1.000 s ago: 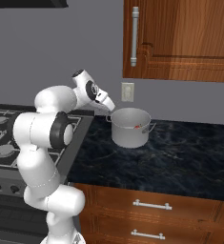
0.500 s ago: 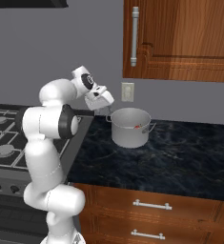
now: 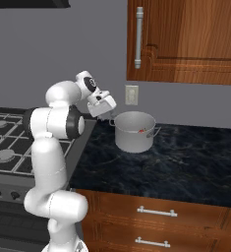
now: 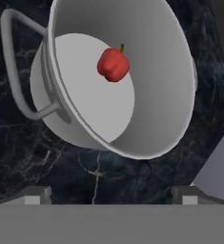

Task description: Turn on the sink faucet. Then move the bell pepper from the counter to the sink. Turn off the sink. Move the vegetable from the sink to the pot next to the stove. Finally move the pot to the front center burner.

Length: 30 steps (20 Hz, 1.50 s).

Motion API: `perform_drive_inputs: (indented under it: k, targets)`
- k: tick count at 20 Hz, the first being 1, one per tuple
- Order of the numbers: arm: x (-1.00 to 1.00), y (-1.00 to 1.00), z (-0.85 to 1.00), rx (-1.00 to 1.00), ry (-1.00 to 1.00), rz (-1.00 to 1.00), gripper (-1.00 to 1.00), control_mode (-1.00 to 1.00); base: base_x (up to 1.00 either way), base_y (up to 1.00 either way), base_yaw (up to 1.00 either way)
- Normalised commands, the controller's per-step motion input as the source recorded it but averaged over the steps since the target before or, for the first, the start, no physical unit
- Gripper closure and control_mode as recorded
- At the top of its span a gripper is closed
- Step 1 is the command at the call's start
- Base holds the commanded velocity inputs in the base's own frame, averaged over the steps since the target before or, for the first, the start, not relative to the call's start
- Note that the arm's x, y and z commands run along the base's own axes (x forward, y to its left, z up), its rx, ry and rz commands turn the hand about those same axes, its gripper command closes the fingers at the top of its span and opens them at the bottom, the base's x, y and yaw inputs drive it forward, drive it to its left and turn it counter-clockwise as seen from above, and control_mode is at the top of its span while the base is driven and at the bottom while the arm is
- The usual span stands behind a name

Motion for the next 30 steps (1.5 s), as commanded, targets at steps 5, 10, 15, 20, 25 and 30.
perform_drive_inputs:
  k: [5, 10, 15, 20, 25, 30]
  targets:
    - [0.00, 0.00, -0.32, 0.01, -0.17, 0.08, -1.00, -1.00, 0.00, 0.00, 0.00]
    - [0.04, -0.03, -0.25, 0.02, -0.16, 0.13, -1.00, -1.00, 0.00, 0.00, 0.00]
    - [0.00, -0.09, -0.02, 0.01, -0.15, 0.09, -1.00, -1.00, 0.00, 0.00, 0.00]
    - [0.03, -0.02, 0.00, 0.00, -0.04, 0.02, -1.00, -1.00, 0.00, 0.00, 0.00]
    - [0.17, 0.00, 0.00, 0.00, 0.00, 0.01, -1.00, -1.00, 0.00, 0.00, 0.00]
    - [0.28, 0.00, 0.00, -0.01, 0.00, 0.03, -1.00, -1.00, 0.00, 0.00, 0.00]
